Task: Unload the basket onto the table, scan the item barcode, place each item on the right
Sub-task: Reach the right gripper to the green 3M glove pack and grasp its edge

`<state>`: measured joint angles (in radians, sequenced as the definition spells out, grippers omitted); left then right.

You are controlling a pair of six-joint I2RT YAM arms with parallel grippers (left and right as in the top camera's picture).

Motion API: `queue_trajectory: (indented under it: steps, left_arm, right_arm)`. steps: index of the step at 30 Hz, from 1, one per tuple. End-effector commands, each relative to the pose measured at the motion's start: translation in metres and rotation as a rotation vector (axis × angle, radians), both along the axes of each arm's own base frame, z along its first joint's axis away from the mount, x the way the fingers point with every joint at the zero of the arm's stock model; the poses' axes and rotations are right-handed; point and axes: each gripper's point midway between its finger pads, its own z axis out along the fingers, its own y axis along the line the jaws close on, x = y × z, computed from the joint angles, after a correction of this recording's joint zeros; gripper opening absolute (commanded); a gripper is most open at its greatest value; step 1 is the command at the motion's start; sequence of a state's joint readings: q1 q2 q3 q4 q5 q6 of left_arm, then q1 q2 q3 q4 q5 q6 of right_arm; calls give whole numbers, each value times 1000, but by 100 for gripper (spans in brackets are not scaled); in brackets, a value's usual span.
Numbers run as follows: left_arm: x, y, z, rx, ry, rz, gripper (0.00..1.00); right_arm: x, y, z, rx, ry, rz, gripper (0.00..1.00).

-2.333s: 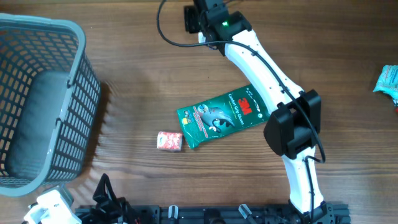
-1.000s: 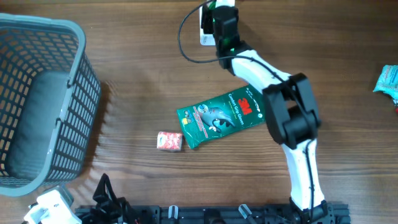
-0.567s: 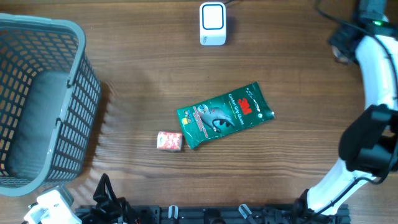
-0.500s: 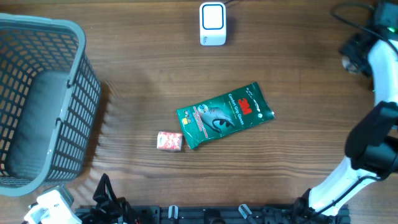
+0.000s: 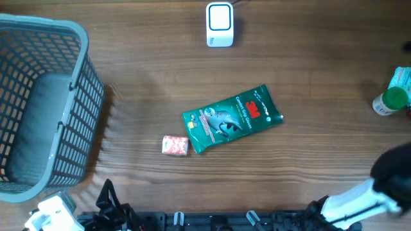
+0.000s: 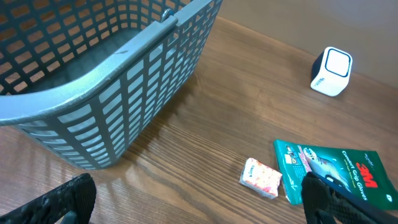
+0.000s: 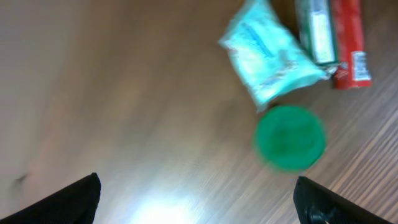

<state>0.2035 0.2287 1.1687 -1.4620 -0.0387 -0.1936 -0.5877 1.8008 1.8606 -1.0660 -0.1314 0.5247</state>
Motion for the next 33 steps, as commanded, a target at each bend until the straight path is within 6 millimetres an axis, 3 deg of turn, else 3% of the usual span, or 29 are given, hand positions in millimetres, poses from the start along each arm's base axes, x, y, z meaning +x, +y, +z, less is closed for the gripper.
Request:
queue_trajectory:
  steps: [1,3,5,7,8,9,12,16,20,25,26,28,29,30,33]
  left_arm:
    - [0,0,1,-2,-8,3,100]
    - [0,0,1,-2,-8,3,100]
    - [0,0,1,-2,-8,3,100]
    - [0,0,1,-2,-8,3,100]
    - [0,0,1,-2,-8,3,100]
    - [0,0,1,-2,-8,3,100]
    - [0,0,1,-2,-8,3,100]
    - [0,0,1,-2,-8,3,100]
    - [0,0,1,-2,-8,3,100]
    - [0,0,1,-2,-8,3,100]
    - [0,0,1,-2,-8,3,100]
    - [0,0,1,-2,-8,3,100]
    - [0,0,1,-2,-8,3,100]
    - [0,0,1,-2,-8,3,100]
    - [0,0,1,-2,-8,3,100]
  right_arm:
    - [0,85,57,34,-95,112,100]
    - [0,166,43,128,-14,306,100]
    - [-5,219,19,175,77,417,100]
    - [-17,278,-30,309,221,345,100]
    - [-22,294,-52,345,276,287,100]
    - [-30,311,-87,365,342,252,100]
    - [-64,339,-160,481,492,138,100]
    - [-82,340,-201,483,516,127,100]
    - [-70,334,-223,413,438,220,100]
    - [-110,329,-272,363,564,181,100]
    - [-113,330,-278,359,570,192,88]
    - [-109,331,-281,346,552,215,45]
    - [-101,328,-281,315,518,245,16]
    - [-92,326,-278,285,490,273,4]
    - [-84,326,-243,267,492,298,4]
